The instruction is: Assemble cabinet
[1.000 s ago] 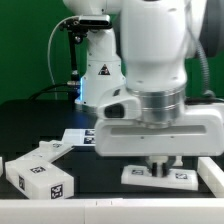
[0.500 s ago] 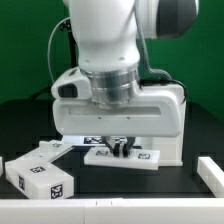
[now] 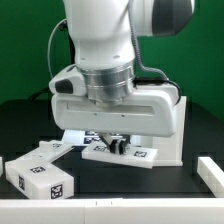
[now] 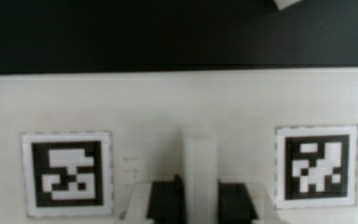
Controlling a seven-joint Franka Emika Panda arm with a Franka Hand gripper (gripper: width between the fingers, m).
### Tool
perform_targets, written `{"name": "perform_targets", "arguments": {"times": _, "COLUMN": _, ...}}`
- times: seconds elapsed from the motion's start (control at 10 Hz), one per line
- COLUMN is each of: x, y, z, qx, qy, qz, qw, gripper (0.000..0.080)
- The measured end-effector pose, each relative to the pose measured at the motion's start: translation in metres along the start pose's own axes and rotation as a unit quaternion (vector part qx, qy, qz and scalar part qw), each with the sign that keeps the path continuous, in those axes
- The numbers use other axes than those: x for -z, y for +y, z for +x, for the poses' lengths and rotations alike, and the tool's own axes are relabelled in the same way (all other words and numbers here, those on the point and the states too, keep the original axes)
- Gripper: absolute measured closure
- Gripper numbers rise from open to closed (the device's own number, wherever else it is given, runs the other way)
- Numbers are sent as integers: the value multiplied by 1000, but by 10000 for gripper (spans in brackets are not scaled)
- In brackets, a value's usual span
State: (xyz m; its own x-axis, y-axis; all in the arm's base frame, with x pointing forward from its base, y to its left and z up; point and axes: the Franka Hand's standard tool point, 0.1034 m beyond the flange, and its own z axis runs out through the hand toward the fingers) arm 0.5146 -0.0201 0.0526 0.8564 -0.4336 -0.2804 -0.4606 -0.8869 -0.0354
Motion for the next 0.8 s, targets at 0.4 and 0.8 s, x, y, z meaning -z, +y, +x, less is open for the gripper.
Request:
{"name": "perform_targets", "arguments": {"times": 0.4, "x": -3, "y": 20, "z": -20, "qx": -31, "qy": -6, "qz": 1, "qw": 1000, "gripper": 735}}
{"name": "perform_targets", "arguments": {"times": 0.8, "x": -27, "y": -5, "z": -29, "qx": -69, "qy": -18, "qz": 13, "qw": 997, "gripper": 735}}
